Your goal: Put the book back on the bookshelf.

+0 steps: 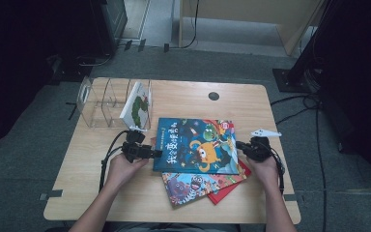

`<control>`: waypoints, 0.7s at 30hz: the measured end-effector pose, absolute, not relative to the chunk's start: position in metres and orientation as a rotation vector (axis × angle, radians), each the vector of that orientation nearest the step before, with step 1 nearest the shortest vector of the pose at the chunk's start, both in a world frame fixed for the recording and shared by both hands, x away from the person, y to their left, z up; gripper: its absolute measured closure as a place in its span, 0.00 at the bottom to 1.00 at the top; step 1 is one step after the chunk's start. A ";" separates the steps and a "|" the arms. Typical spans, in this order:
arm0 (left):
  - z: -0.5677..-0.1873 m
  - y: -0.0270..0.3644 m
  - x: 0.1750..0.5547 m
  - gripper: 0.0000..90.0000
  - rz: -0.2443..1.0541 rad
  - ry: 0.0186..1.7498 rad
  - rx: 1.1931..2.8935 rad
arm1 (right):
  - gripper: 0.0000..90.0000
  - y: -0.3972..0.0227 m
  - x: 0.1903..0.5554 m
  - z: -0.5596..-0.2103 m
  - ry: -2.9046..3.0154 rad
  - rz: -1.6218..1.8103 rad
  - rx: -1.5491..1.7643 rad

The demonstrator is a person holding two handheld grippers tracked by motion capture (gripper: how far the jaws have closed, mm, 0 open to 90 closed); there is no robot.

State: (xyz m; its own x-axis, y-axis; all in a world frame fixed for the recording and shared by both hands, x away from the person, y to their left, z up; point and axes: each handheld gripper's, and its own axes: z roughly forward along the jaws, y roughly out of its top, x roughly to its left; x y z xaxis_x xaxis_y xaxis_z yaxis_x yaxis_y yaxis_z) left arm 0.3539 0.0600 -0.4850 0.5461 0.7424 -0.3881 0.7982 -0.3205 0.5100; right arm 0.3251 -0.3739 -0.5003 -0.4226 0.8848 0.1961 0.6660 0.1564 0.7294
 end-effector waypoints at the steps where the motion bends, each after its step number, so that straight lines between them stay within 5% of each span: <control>1: -0.486 0.059 0.355 0.40 -0.114 1.238 2.110 | 1.00 -0.374 0.325 -0.500 2.158 1.128 1.497; 21: -0.485 0.055 0.363 0.41 -0.182 1.314 2.135 | 1.00 -0.360 0.322 -0.500 2.212 1.136 1.451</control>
